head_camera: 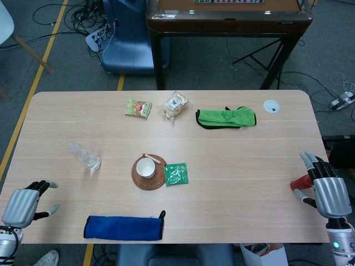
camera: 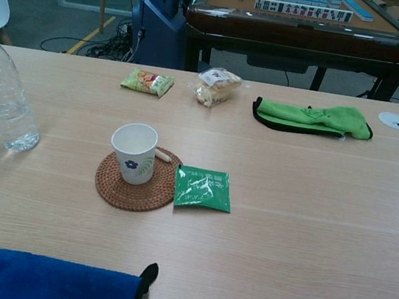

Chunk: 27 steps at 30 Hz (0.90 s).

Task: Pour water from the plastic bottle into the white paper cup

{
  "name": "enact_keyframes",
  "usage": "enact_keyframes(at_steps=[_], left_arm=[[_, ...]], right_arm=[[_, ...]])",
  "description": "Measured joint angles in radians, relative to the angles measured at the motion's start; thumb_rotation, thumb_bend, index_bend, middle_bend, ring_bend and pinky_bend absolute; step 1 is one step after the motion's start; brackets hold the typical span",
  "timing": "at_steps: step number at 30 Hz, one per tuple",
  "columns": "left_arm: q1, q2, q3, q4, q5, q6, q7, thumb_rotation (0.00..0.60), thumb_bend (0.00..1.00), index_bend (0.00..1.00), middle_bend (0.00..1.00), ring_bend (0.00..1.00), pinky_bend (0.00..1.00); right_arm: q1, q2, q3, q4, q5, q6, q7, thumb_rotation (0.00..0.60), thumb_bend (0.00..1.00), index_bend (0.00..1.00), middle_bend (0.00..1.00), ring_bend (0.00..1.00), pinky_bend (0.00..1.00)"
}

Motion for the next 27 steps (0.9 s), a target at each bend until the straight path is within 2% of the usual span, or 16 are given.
enact_keyframes(at_steps=[4, 11, 15, 19, 22, 24, 27], left_arm=[[-0.002, 0.004, 0.005, -0.003, 0.0, -0.013, -0.001, 0.6, 0.14, 0.4, 0.4, 0.4, 0.67], [-0.01, 0.002, 0.003, -0.019, -0.017, -0.034, -0.012, 0.6, 0.14, 0.33, 0.39, 0.37, 0.67], [-0.018, -0.007, -0.013, -0.04, -0.04, -0.048, -0.069, 0.6, 0.12, 0.23, 0.28, 0.27, 0.65], [-0.046, -0.011, -0.042, -0.065, -0.095, -0.11, -0.151, 0.6, 0.1, 0.12, 0.13, 0.15, 0.51], [-0.073, -0.016, -0.068, -0.079, -0.159, -0.172, -0.162, 0.6, 0.07, 0.02, 0.02, 0.04, 0.41], [-0.091, -0.021, -0.085, -0.083, -0.199, -0.207, -0.163, 0.6, 0.06, 0.0, 0.0, 0.0, 0.34], [-0.121, -0.034, -0.114, -0.081, -0.265, -0.267, -0.167, 0.6, 0.04, 0.0, 0.0, 0.0, 0.27]], right_arm=[[0.0, -0.001, 0.001, -0.001, 0.01, -0.009, -0.004, 0.6, 0.04, 0.06, 0.05, 0.13, 0.24], [0.009, -0.004, 0.008, -0.001, 0.034, -0.036, -0.015, 0.6, 0.04, 0.08, 0.07, 0.13, 0.24], [0.012, -0.006, 0.008, 0.002, 0.041, -0.048, -0.015, 0.6, 0.04, 0.09, 0.07, 0.13, 0.24], [0.015, -0.003, 0.004, -0.002, 0.036, -0.054, -0.016, 0.6, 0.04, 0.09, 0.07, 0.13, 0.24], [0.012, 0.0, 0.002, -0.005, 0.028, -0.044, -0.012, 0.6, 0.04, 0.09, 0.08, 0.13, 0.24], [0.01, 0.002, 0.001, -0.007, 0.025, -0.039, -0.01, 0.6, 0.04, 0.1, 0.08, 0.13, 0.24], [0.007, 0.005, 0.0, -0.009, 0.02, -0.032, -0.005, 0.6, 0.04, 0.1, 0.08, 0.13, 0.24]])
